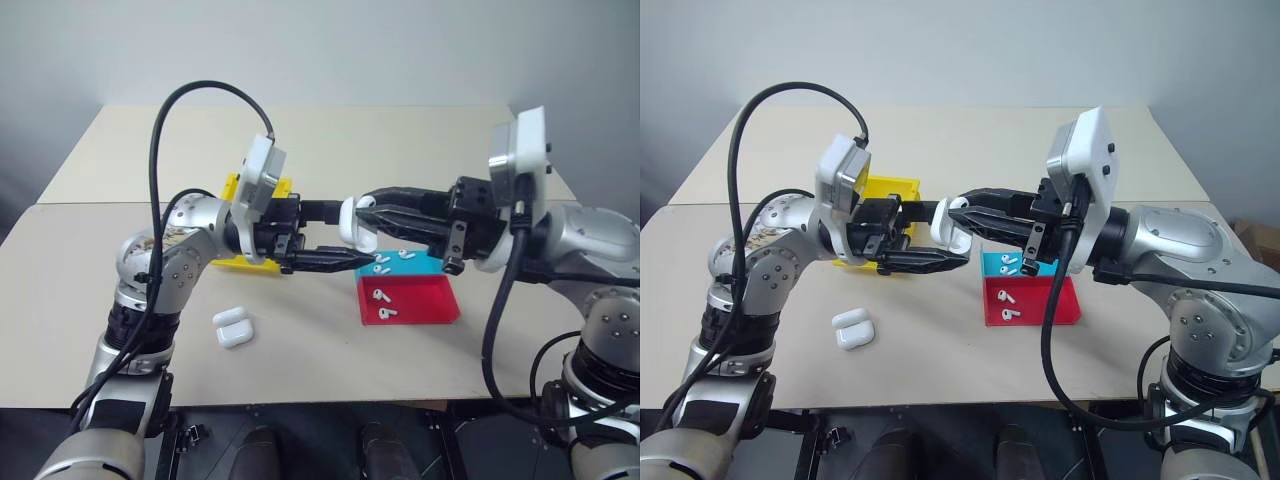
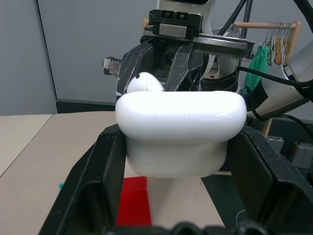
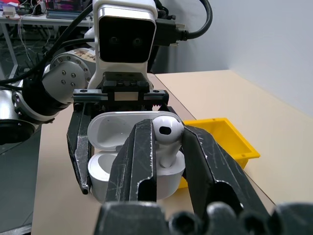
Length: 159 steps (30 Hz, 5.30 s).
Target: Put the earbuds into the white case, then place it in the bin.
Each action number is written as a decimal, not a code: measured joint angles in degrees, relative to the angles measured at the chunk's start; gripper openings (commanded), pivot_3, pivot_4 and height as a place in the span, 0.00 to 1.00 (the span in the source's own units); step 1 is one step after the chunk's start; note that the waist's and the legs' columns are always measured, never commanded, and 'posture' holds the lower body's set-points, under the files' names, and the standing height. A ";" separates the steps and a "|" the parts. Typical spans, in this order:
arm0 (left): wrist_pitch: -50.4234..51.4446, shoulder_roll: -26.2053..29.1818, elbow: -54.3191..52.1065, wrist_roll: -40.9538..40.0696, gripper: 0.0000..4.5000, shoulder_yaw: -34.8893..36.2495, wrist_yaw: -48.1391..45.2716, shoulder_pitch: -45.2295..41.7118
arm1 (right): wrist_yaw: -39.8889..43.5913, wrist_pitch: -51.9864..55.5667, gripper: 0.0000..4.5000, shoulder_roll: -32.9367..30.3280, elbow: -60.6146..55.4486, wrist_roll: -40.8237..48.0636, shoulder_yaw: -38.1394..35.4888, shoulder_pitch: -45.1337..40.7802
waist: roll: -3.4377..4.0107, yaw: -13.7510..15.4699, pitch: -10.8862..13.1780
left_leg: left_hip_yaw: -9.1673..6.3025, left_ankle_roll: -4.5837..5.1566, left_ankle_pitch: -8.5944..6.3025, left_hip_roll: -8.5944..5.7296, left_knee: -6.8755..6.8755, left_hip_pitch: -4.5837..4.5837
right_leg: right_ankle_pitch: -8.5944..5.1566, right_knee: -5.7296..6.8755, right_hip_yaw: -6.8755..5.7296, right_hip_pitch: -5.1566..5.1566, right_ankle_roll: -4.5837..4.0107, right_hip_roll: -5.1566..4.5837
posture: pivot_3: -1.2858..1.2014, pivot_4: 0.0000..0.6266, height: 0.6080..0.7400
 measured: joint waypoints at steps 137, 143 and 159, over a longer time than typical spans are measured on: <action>-0.79 1.35 -3.76 -3.07 0.62 3.25 2.80 1.44 | 5.22 11.98 0.13 6.74 4.00 7.61 -14.43 -4.59 | 0.16 0.04 0.08 | 0.05 -0.15 0.09 0.02 -0.18 0.03 | 0.01 0.03 0.02 0.00 0.02 0.00 | 0.52 0.24 1.00; -0.79 0.39 -2.87 -2.52 0.62 2.63 3.06 0.56 | -2.66 10.98 0.13 6.57 3.12 14.94 -11.84 -2.46 | 0.16 0.03 0.08 | 0.02 -0.13 0.08 0.02 -0.18 0.00 | 0.01 0.03 0.00 -0.01 0.02 0.00 | 0.52 0.24 1.00; -0.72 0.43 -2.20 -1.27 0.62 2.51 2.74 0.51 | -9.06 2.58 0.13 0.62 1.16 22.19 -4.47 1.72 | 0.15 0.03 0.08 | 0.00 -0.12 0.08 0.02 -0.18 0.00 | 0.01 -0.02 -0.01 -0.02 0.02 0.01 | 0.52 0.24 1.00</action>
